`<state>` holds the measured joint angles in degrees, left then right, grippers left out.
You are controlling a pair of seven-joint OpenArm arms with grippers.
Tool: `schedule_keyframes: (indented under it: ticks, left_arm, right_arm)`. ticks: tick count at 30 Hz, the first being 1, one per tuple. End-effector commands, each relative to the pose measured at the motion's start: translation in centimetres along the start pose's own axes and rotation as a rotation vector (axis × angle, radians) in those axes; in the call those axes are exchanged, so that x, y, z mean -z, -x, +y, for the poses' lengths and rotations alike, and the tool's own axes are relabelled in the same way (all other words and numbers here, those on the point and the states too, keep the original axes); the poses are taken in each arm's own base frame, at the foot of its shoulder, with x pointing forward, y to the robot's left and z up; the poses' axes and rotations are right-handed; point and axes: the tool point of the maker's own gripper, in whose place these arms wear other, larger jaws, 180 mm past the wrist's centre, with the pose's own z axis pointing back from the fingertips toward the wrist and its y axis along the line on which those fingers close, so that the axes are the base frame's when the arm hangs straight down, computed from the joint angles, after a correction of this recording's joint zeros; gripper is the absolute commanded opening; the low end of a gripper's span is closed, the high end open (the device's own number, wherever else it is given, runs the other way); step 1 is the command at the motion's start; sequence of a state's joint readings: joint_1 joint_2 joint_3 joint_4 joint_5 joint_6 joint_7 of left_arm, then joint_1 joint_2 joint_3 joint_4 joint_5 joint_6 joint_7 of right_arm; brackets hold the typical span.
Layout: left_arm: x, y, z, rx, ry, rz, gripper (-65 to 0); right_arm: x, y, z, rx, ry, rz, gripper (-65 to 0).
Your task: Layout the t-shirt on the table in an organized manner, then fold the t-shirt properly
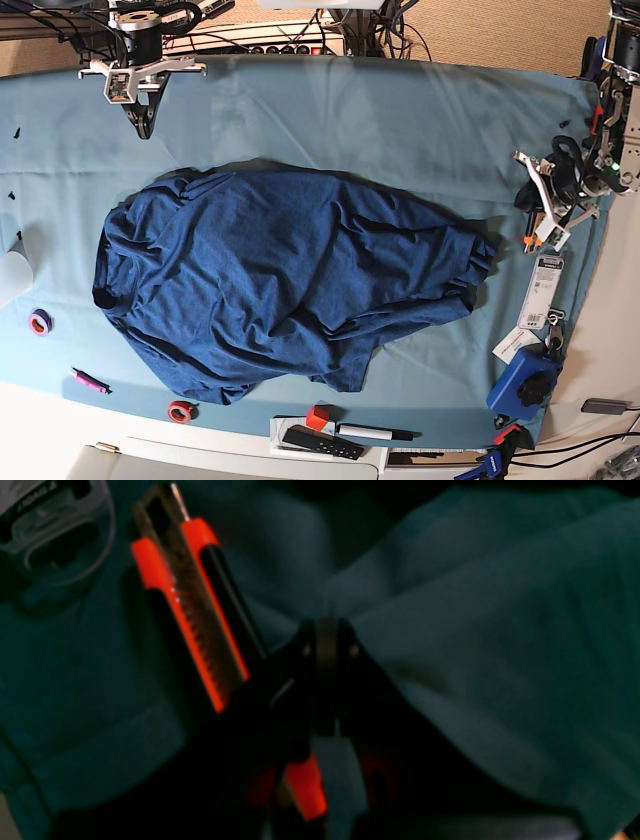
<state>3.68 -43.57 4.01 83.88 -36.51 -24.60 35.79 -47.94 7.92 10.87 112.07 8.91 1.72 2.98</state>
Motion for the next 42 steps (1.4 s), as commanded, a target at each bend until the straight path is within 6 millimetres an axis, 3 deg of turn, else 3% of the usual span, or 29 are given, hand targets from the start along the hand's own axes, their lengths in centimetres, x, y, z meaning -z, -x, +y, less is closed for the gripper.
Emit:
schedule_keyframes:
  ticks: [1,9,14,28,34,42]
  left_arm:
    - [-0.7,1.6,1.2,0.031,-0.035,0.086,-65.0]
    - [-0.9,0.7,1.8,0.014,-0.053,0.045,-65.0]
    - [-1.0,0.9,3.2,0.024,-0.133,0.052,-65.0]
    - [-1.3,0.1,4.1,-0.022,-0.174,0.015,-65.0]
    - [-2.4,-3.0,2.2,-0.083,-0.011,-0.127,-65.0]
    - [-6.7,-8.7,0.5,-0.108,0.217,-0.413,-65.0]
  right_arm:
    - [-0.1,-0.8,-0.2,-0.009,0.002,-0.031,-65.0]
    - [-0.1,-0.8,-0.2,-0.009,0.002,-0.029,-65.0]
    - [-0.2,-0.7,-0.2,-0.009,0.002,-0.028,-65.0]
    - [-0.2,-0.7,-0.2,-0.008,0.002,-0.025,-65.0]
    - [-0.1,-0.7,-0.3,-0.009,0.003,-0.025,-65.0]
    - [-0.1,-0.7,-0.2,-0.009,0.002,-0.025,-65.0]
